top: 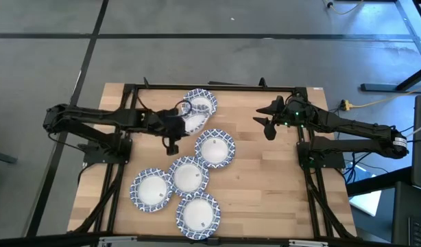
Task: Nest bowls inside each other
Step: Stack the blue patterned bowl on the stacked blue patterned bowls
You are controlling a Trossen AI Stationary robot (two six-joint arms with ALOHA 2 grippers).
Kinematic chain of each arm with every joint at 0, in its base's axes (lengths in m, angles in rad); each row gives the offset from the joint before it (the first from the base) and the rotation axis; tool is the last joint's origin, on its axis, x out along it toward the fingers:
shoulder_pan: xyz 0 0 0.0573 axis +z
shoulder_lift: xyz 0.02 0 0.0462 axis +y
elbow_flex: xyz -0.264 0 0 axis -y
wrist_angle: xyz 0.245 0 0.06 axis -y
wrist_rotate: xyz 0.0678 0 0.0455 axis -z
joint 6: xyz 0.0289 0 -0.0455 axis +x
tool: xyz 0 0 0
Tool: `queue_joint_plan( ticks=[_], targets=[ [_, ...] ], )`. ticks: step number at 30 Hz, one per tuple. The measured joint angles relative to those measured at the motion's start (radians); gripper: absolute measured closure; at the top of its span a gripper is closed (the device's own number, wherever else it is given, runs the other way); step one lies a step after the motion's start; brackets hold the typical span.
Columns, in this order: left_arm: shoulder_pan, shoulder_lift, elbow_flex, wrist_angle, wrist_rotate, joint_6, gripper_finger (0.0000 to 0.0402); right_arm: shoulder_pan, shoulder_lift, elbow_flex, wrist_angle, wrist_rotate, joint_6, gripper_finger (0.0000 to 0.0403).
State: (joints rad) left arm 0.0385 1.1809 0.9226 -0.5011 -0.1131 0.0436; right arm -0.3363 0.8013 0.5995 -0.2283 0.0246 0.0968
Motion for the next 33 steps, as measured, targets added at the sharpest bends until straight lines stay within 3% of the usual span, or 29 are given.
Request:
queue_joint_plan(
  ticks=[9, 18, 25, 33],
  targets=[
    [-0.085, 0.275, 0.203, -0.005, -0.015, 0.105, 0.0401, 0.0, 0.0, 0.0, -0.002, 0.0, -0.001, 0.021],
    [-0.145, 0.487, 0.311, -0.025, -0.083, 0.101, 0.0401, 0.0, 0.0, 0.0, -0.001, 0.0, 0.0, 0.021],
    [-0.166, 0.576, 0.339, -0.019, -0.085, 0.08, 0.0401, 0.0, 0.0, 0.0, -0.001, 0.0, 0.007, 0.021],
    [-0.166, 0.584, 0.339, -0.018, -0.083, 0.067, 0.0386, 0.0, 0.0, 0.0, 0.0, 0.0, 0.028, 0.021]
  ],
)
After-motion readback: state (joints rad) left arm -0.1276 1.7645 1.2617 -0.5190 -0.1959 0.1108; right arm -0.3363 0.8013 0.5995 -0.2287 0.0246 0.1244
